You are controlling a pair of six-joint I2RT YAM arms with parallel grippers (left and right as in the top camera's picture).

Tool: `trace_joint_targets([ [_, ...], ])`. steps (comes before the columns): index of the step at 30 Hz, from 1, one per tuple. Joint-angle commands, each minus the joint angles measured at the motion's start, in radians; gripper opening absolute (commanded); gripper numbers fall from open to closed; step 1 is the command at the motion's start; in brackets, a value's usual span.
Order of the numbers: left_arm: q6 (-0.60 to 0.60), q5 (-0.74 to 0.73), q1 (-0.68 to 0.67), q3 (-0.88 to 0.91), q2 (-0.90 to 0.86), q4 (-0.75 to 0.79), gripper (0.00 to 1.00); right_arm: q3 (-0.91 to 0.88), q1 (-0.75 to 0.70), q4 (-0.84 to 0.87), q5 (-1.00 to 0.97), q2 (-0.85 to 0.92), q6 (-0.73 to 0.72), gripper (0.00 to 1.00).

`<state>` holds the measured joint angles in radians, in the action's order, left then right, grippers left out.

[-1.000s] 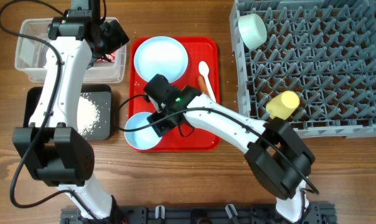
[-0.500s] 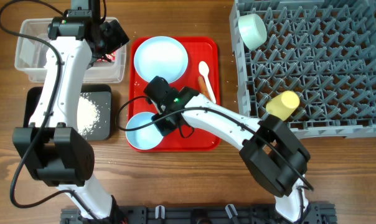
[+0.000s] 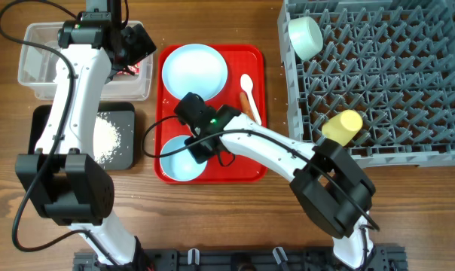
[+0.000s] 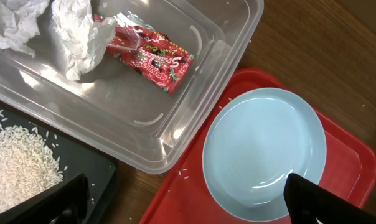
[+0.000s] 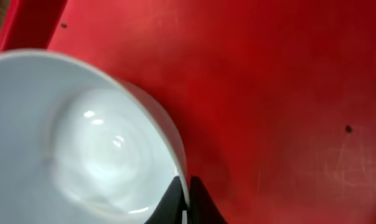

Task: Sort waste into correct bins and load items into the dishwasher rack
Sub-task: 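Lift the light-blue bowl and carry it toward the rack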

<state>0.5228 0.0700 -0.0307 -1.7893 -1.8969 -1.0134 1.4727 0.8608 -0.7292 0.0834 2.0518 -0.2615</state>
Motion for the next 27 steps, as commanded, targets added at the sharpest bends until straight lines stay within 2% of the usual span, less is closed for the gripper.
trace_joint_targets([
  [1, 0.013, 0.006, 0.002, 0.004, 0.000, 0.000, 1.00, 0.006, 0.002, -0.016, -0.028, 0.023, -0.004, 0.04],
  [17, 0.013, 0.006, 0.002, 0.004, 0.000, 0.001, 1.00, 0.006, -0.012, -0.046, -0.092, 0.010, -0.063, 0.04],
  [27, 0.013, 0.006, 0.002, 0.004, 0.000, 0.000, 1.00, 0.020, -0.019, -0.074, -0.187, -0.101, -0.092, 0.04],
])
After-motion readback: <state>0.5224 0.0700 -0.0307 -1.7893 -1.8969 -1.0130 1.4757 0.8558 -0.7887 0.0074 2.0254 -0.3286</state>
